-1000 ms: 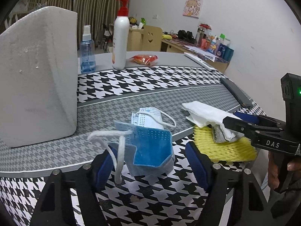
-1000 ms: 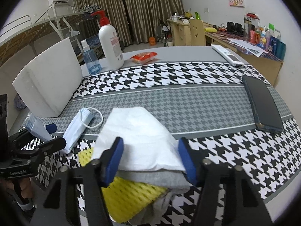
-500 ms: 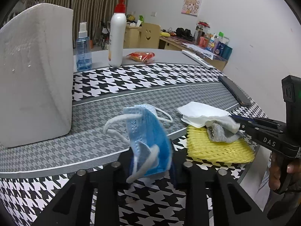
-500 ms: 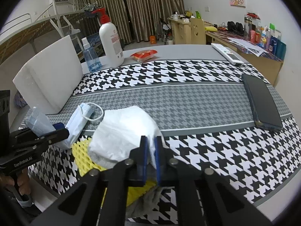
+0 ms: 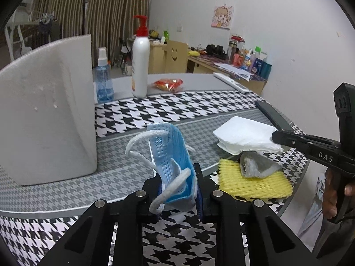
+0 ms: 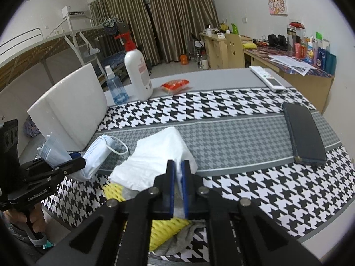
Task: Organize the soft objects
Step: 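Close the left tool on the mask while the right tool closes on the tissues, then carry the mask with the left tool while the right tool carries the tissues to the foam box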
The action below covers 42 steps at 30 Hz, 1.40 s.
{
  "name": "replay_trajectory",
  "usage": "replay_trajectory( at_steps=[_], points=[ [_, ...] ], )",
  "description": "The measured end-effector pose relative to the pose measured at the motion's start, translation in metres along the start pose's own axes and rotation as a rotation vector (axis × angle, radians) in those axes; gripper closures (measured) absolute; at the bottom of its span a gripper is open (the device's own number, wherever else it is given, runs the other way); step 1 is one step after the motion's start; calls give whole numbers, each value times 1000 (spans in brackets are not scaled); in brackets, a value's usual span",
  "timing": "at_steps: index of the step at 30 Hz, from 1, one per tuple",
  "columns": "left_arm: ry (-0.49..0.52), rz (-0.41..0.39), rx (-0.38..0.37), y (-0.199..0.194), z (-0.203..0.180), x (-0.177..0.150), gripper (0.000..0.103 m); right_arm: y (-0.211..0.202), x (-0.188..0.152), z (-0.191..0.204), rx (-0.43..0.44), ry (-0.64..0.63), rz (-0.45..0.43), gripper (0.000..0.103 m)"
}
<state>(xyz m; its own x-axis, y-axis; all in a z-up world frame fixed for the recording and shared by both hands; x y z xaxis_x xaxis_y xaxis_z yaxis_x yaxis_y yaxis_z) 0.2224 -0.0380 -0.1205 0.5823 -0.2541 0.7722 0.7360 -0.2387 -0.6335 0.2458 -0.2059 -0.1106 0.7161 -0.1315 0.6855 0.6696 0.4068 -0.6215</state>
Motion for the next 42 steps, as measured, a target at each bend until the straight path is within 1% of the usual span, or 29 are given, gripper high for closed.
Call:
replay_trajectory(
  at_steps=[7, 15, 24, 42],
  points=[
    [32, -41, 25, -14, 1, 8, 78, -9, 10, 11, 20, -20, -34, 94],
    [41, -71, 49, -26, 5, 15, 78, -14, 17, 20, 38, -42, -55, 94],
    [52, -111, 120, -40, 14, 26, 78, -20, 24, 31, 55, -64, -85, 94],
    [85, -182, 178, -64, 24, 51, 78, -32, 42, 50, 103, -90, -143, 94]
  ],
)
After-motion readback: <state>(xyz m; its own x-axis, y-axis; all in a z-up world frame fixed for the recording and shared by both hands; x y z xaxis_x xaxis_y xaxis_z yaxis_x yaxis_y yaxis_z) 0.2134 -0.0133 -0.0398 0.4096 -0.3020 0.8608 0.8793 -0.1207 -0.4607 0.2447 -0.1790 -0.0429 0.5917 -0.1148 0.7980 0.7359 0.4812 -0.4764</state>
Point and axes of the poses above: each gripper's, at about its wrist camera, not at the fingertips, and y roughly the way its jaws point, z to its left, x to its top, the point moved 8 cm from there along y, roughly the way its jaws point, and after that the axes turned 14 degrees about y, right-handed, at the moved point
